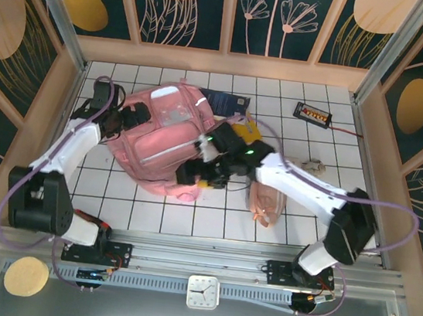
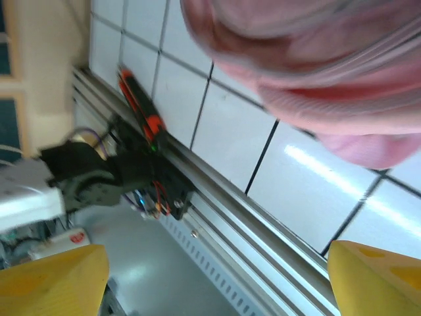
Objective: Pack books, pencil case, and school supplies into a backpack
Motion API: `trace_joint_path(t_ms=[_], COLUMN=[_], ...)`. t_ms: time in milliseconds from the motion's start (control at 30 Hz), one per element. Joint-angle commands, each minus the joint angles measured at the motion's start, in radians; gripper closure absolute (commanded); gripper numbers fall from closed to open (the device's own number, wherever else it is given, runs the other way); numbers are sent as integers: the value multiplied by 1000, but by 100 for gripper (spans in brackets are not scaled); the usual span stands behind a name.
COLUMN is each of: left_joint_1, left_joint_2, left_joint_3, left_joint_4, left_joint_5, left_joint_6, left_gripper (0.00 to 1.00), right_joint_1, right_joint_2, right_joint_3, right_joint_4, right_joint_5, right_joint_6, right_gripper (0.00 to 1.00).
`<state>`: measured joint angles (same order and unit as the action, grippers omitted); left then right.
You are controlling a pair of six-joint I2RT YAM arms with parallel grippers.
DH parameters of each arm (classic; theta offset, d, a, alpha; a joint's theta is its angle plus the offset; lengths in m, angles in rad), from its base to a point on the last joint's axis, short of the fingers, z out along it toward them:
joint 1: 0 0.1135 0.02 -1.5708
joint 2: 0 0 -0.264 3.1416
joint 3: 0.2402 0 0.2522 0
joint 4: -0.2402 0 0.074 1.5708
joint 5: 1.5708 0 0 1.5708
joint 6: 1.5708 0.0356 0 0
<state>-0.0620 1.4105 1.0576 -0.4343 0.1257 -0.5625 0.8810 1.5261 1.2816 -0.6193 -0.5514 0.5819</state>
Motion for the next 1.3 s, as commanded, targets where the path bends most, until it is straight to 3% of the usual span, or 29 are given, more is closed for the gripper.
trace_joint_path(t_ms=[0, 167, 267, 400, 533, 600, 667, 733, 900, 933, 1033, 1067, 1133, 1267], left_joint_1=[-111, -436, -575, -711, -733, -732, -733, -732, -733, -733, -732, -731, -730, -729], left_joint_2=[-125, -159, -87, 53, 164, 187, 197, 199, 210, 214, 194, 183, 163, 62], left_joint_3=[-44, -57, -58, 2, 28, 22, 9, -21, -118, -122, -118, -114, -93, -45], left_joint_4=[-47, -108, -102, -97, -83, -83, -97, -106, -84, -85, -94, -101, -131, -178], left_joint_5=[-26, -129, -146, -182, -199, -228, -257, -278, -277, -279, -287, -294, -302, -281], left_joint_6=[149, 231, 232, 275, 322, 340, 366, 385, 425, 433, 451, 458, 468, 504], left_gripper=[1, 1, 4, 8, 11, 11, 14, 26, 47, 49, 60, 71, 100, 100], right_joint_1=[-180, -469, -550, -576, -555, -525, -511, -527, -542, -538, -520, -514, -510, -468], right_joint_2=[-163, -165, -80, 51, 171, 154, 102, 103, 273, 298, 295, 278, 258, 260], right_joint_3=[-58, -130, -107, -40, -11, -96, -232, -292, -148, -124, -147, -182, -218, -227], right_joint_4=[-75, 67, 176, 253, 344, 491, 708, 840, 717, 682, 682, 714, 727, 688], right_joint_5=[3, 32, 10, 7, 17, 49, 0, -89, -212, -237, -237, -236, -284, -279], right_joint_6=[-11, 20, 20, -44, -254, -416, -596, -700, -878, -899, -960, -973, -1014, -1137], right_gripper=[13, 15, 16, 17, 18, 19, 18, 19, 45, 46, 37, 31, 28, 27])
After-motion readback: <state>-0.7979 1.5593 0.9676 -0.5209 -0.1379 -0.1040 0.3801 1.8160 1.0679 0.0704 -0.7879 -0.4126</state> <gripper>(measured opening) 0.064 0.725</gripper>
